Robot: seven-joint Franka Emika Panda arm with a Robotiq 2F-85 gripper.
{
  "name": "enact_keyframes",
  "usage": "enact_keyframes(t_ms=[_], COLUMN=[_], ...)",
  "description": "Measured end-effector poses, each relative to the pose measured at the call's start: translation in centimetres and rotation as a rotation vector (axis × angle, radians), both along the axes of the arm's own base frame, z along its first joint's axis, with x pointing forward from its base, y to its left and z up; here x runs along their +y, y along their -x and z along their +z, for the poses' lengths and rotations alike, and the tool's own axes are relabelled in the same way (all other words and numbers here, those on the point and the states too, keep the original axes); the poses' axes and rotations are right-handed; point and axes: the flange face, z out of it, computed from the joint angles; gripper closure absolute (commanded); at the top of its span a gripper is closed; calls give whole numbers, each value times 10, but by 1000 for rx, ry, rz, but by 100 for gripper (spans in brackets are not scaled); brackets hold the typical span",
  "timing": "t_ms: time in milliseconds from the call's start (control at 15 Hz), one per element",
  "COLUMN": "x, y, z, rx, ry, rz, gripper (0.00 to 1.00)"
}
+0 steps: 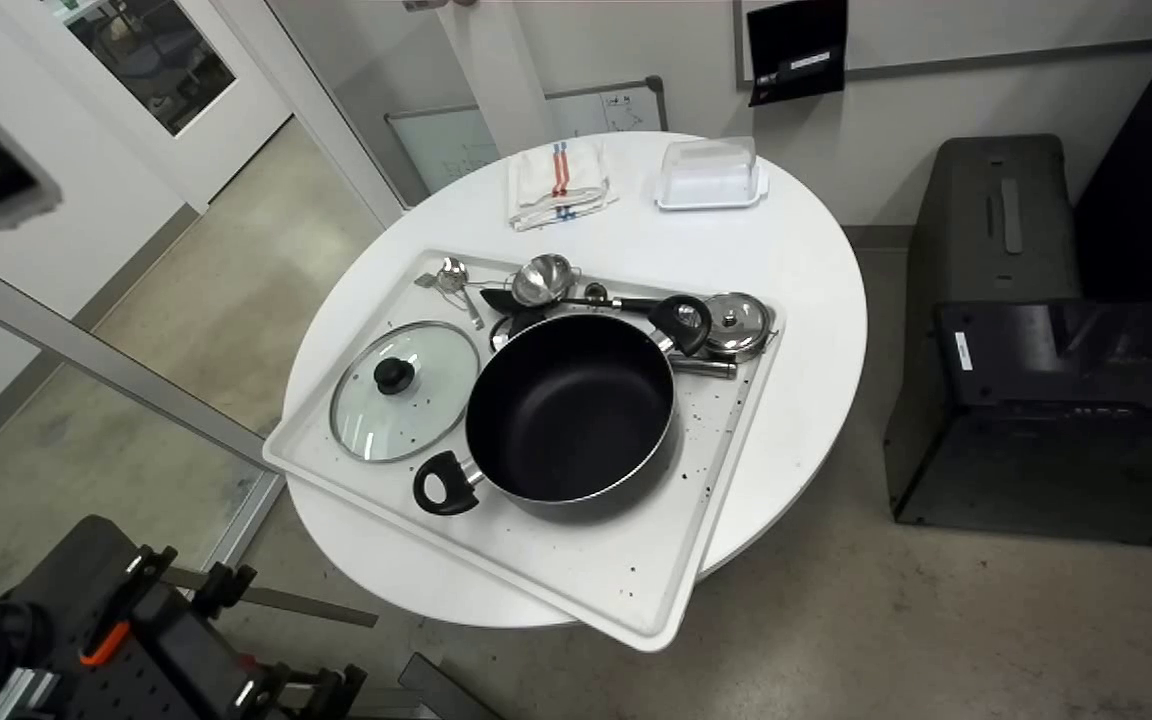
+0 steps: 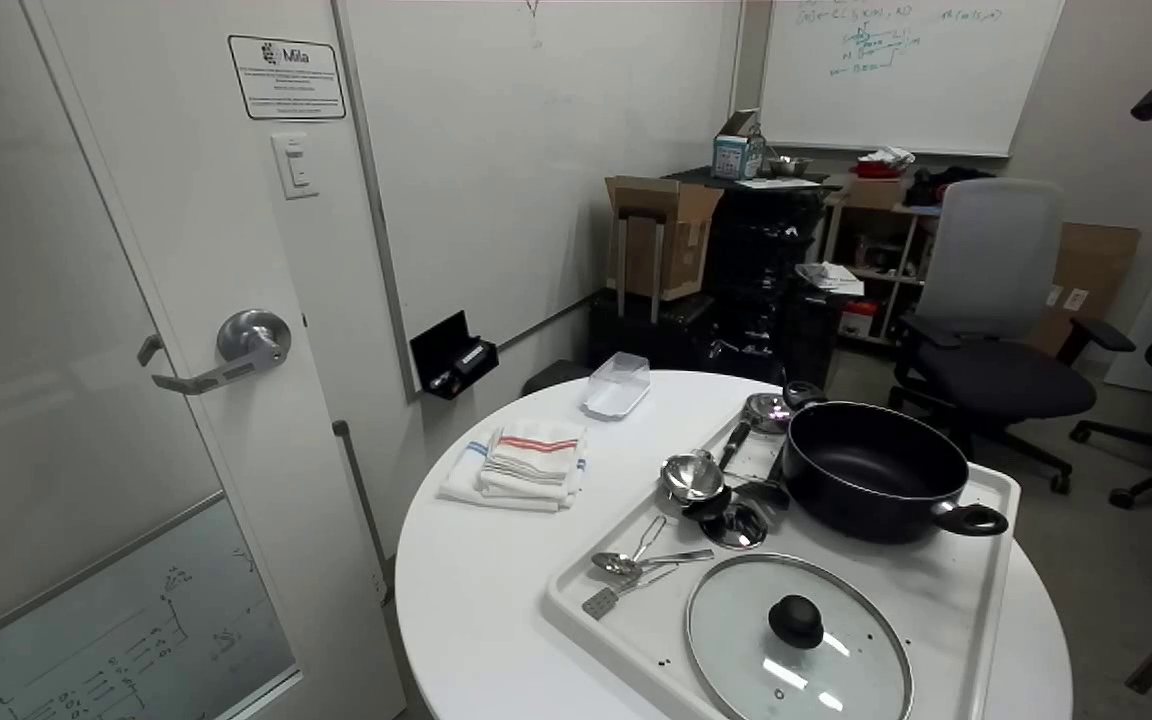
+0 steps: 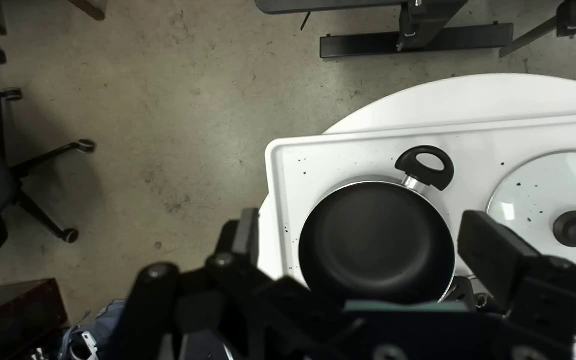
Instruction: Put the lid on the pot
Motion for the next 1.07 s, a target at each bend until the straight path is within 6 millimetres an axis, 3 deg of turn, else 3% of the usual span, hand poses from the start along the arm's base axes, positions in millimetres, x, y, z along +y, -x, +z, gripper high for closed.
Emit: enact_keyframes(t_ms=[333, 1067], x=[11, 82], y=[-6, -27], z=[-11, -79], rx=[21, 95], ry=[-4, -37], rz=[32, 413], gripper=[0, 0])
